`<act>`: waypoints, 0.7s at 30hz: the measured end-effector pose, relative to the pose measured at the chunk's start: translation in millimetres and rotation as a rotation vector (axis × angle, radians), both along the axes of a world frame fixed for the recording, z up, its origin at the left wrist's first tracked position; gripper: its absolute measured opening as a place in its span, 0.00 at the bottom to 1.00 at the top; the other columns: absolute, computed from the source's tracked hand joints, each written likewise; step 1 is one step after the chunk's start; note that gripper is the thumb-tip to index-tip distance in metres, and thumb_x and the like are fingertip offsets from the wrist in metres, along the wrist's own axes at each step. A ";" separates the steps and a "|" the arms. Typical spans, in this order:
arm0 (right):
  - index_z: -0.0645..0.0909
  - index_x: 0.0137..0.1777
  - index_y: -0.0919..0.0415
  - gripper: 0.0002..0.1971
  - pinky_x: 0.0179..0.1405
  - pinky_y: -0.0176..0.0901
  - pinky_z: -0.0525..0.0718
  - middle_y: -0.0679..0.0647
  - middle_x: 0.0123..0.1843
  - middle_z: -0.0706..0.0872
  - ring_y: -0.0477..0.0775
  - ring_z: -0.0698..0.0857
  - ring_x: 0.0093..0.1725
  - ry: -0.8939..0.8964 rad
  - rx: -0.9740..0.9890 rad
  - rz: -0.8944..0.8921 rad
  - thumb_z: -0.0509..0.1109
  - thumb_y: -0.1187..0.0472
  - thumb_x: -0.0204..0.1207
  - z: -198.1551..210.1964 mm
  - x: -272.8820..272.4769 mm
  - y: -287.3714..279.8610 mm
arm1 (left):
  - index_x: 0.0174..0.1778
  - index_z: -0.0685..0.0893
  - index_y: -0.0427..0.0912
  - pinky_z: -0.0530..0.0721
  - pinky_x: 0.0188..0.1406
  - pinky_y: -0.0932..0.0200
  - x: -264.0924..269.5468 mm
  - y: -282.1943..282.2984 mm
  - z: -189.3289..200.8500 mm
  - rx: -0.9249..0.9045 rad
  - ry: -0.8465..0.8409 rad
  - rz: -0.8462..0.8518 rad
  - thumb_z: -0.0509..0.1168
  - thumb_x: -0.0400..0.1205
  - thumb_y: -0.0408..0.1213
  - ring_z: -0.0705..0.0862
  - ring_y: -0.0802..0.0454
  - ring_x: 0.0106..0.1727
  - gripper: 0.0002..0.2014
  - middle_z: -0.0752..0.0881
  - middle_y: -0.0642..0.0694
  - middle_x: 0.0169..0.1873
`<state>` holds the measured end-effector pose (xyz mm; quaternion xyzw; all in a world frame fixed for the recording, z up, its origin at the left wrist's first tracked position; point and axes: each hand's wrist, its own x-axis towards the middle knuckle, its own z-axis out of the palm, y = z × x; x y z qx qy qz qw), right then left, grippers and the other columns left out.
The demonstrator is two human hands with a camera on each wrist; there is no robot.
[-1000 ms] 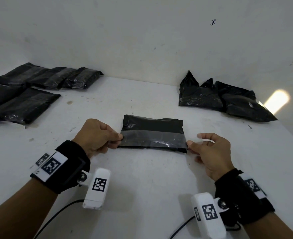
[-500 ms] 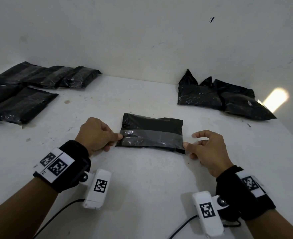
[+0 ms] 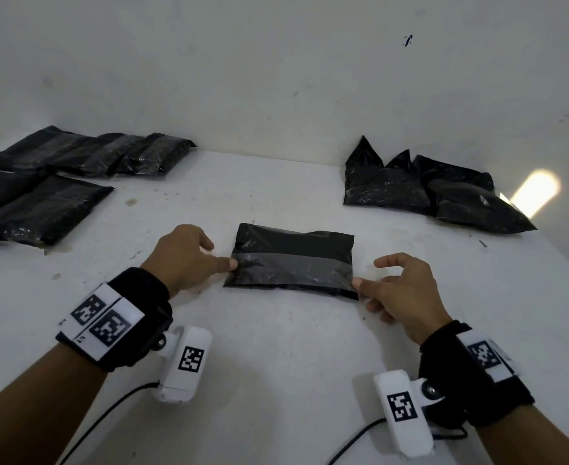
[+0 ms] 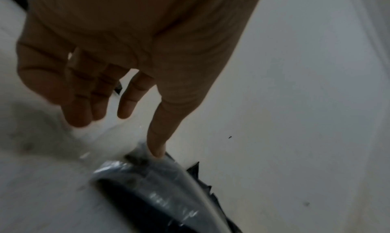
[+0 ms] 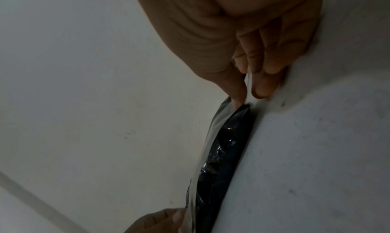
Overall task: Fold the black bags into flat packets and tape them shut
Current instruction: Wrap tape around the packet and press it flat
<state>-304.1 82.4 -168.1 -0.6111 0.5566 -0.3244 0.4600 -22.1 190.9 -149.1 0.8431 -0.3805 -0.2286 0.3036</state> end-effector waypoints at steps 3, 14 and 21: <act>0.77 0.59 0.61 0.23 0.18 0.38 0.76 0.67 0.36 0.90 0.53 0.83 0.22 -0.059 0.034 -0.016 0.84 0.65 0.68 -0.4 -0.5 -0.7 | 0.66 0.77 0.40 0.76 0.53 0.54 -7.0 -2.4 22.9 -0.072 -0.173 -0.066 0.78 0.72 0.51 0.80 0.43 0.62 0.31 0.81 0.41 0.61; 0.74 0.63 0.64 0.24 0.22 0.41 0.79 0.66 0.33 0.89 0.54 0.84 0.23 -0.231 0.155 -0.027 0.81 0.70 0.70 0.8 -4.5 -0.8 | 0.82 0.61 0.49 0.72 0.73 0.50 -61.4 -80.8 39.9 0.289 -0.282 -0.719 0.79 0.70 0.55 0.70 0.47 0.76 0.48 0.69 0.48 0.78; 0.73 0.63 0.63 0.25 0.23 0.41 0.79 0.65 0.32 0.89 0.56 0.86 0.25 -0.278 0.191 -0.013 0.80 0.72 0.70 0.2 -6.7 -1.9 | 0.74 0.75 0.45 0.82 0.66 0.50 -65.9 -102.4 44.7 0.348 -0.278 -0.734 0.85 0.60 0.51 0.84 0.50 0.62 0.46 0.84 0.51 0.63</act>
